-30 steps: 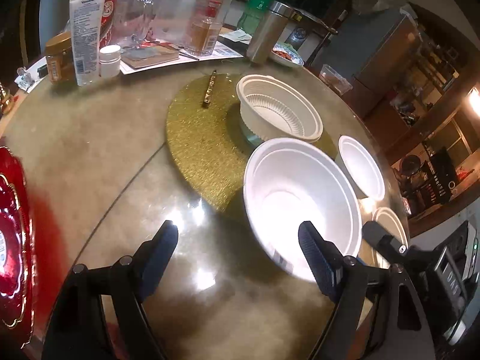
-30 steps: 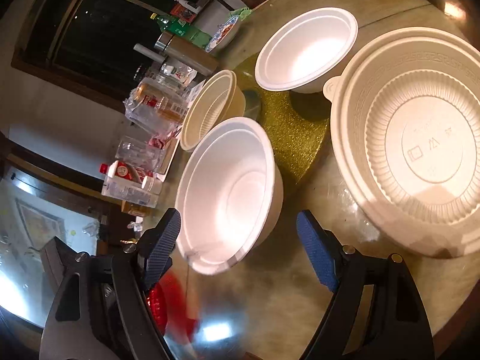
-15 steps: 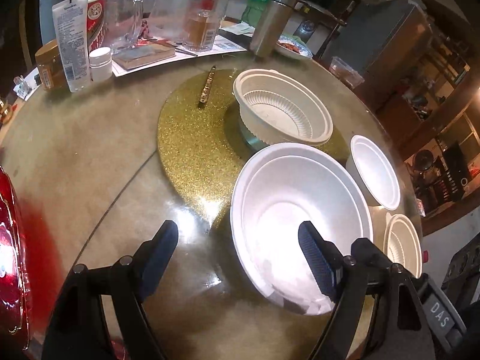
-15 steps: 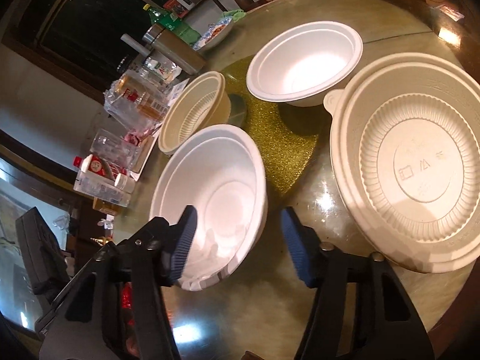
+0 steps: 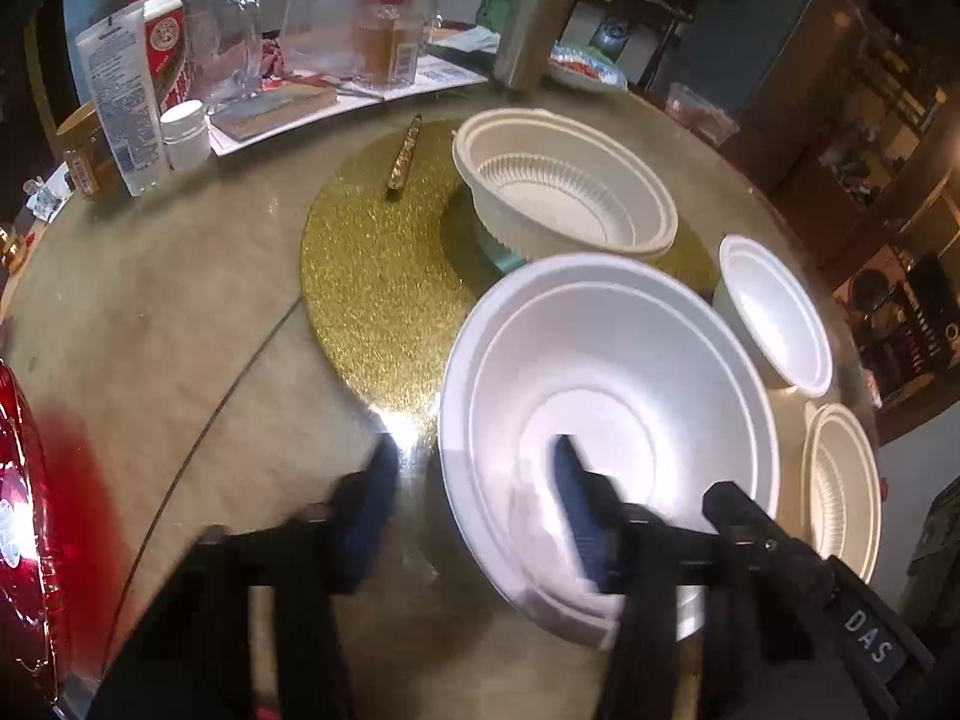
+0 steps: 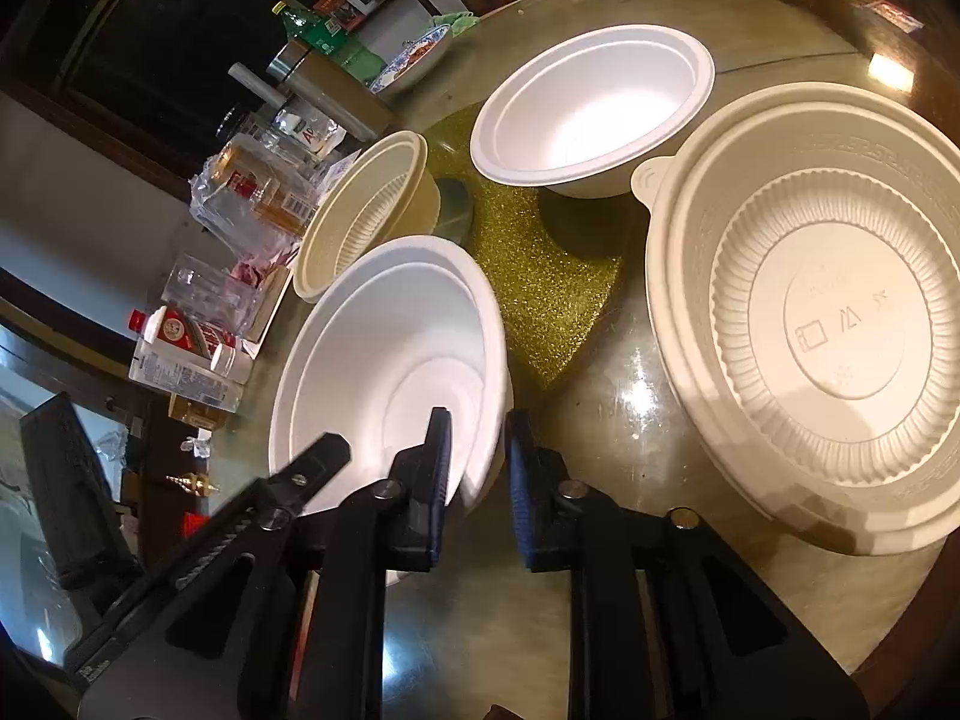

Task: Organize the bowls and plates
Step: 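Reach to the large white bowl and grasp its rim with the right tool, then carry the white bowl with the right tool and lower it onto the red plates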

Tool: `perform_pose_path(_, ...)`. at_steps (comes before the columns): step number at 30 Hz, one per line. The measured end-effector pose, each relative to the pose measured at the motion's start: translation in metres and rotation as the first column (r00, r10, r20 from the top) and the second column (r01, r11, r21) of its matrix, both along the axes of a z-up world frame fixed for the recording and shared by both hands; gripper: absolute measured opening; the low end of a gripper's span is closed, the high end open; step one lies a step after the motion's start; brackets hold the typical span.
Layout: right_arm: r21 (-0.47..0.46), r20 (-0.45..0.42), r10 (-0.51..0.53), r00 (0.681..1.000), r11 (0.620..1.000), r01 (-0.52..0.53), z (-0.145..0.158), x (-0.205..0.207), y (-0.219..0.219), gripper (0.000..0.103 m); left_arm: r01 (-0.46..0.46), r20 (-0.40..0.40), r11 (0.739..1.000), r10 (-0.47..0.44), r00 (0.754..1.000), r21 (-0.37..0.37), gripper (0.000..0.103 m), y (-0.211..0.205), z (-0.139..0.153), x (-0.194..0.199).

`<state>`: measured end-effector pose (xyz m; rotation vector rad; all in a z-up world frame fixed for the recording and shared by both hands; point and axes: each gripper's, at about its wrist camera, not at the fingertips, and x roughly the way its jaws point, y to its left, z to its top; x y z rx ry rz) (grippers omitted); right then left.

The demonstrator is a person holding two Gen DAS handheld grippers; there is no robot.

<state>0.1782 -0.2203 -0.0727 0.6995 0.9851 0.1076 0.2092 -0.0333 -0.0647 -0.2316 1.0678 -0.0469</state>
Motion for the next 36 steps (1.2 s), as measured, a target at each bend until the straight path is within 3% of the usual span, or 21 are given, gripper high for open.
perform_pose_path(2, -0.006, 0.003, 0.002, 1.000, 1.000, -0.002, 0.001, 0.000, 0.001, 0.017, 0.003, -0.016, 1.000, -0.003, 1.000, 0.009, 0.028, -0.001, -0.005, 0.001)
perform_pose_path(6, -0.009, 0.010, 0.011, 1.000, 1.000, -0.011, 0.001, -0.002, 0.004, 0.015, 0.016, -0.027, 1.000, -0.016, 1.000, 0.000, 0.014, -0.001, -0.009, 0.001)
perform_pose_path(21, -0.036, 0.043, 0.052, 0.998, 0.998, -0.051, 0.010, -0.016, 0.020, 0.014, 0.005, 0.018, 1.000, -0.005, 1.000, 0.003, 0.013, 0.012, 0.004, -0.021)
perform_pose_path(36, -0.071, 0.136, 0.175, 0.975, 0.983, -0.167, 0.045, -0.042, 0.076, 0.014, -0.087, 0.160, 0.996, 0.087, 0.983, -0.008, 0.013, 0.065, 0.046, -0.077)
